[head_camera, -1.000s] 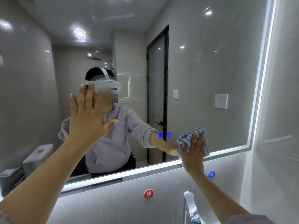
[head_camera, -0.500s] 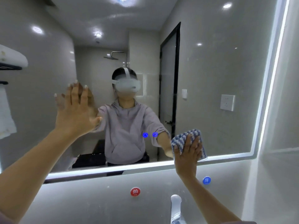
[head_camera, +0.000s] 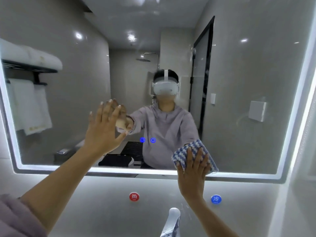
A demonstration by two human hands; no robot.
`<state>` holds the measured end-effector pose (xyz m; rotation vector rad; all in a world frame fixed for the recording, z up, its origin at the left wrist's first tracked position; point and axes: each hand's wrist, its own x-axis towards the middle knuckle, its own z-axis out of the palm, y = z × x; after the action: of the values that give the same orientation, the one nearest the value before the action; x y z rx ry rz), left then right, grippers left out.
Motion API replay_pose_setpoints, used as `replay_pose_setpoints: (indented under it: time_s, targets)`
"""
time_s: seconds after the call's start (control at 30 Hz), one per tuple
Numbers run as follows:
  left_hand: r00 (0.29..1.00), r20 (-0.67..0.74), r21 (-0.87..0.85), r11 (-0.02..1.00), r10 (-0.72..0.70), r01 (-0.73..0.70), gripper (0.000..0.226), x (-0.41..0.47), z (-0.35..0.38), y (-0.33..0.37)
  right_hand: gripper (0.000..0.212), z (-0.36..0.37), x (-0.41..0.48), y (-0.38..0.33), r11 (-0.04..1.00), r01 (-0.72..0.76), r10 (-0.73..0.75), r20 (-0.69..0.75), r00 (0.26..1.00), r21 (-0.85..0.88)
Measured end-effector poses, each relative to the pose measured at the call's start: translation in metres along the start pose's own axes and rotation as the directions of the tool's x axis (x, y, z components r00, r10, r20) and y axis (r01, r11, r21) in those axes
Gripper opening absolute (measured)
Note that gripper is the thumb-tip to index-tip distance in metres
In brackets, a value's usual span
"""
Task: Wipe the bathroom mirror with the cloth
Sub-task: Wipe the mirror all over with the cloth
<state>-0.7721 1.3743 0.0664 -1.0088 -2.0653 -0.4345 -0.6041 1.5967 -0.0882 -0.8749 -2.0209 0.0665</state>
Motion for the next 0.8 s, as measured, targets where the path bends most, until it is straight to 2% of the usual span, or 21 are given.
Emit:
replay_pose_setpoints:
  time_s: [0.13,0.23,0.4,0.53,0.67,0.8]
  targets:
    - [1.0,-0.014,0.041,0.999,0.013,-0.013,0.085,0.008,0.004,0.005,0.063,0.004,-0.001,0.005,1.0,0.027,-0.027,-0.02,0.999,0.016]
    - [0.999,-0.038,0.09,0.995,0.034,-0.03,0.093,0.014,0.012,0.005,0.063,0.008,-0.003,0.005,0.999,0.032,-0.031,-0.061,0.998,0.01]
    - [0.997,-0.06,0.073,0.997,0.043,-0.039,0.098,0.017,0.029,0.0,0.061,0.014,-0.004,-0.002,1.0,0.006,-0.004,-0.074,0.997,0.027]
    - [0.994,-0.086,0.08,0.995,0.064,-0.057,0.097,0.019,0.036,-0.005,0.057,0.027,-0.013,-0.011,0.987,0.161,-0.161,-0.059,0.985,-0.009]
    - [0.989,-0.128,0.077,0.995,0.072,-0.062,0.098,0.019,0.041,-0.008,0.055,0.051,-0.032,-0.038,0.943,0.332,-0.333,-0.032,0.942,-0.036]
    - [0.989,-0.14,0.051,0.997,0.058,-0.051,0.1,0.019,0.043,-0.007,0.061,0.071,-0.046,-0.071,0.901,0.429,-0.43,-0.011,0.903,-0.069]
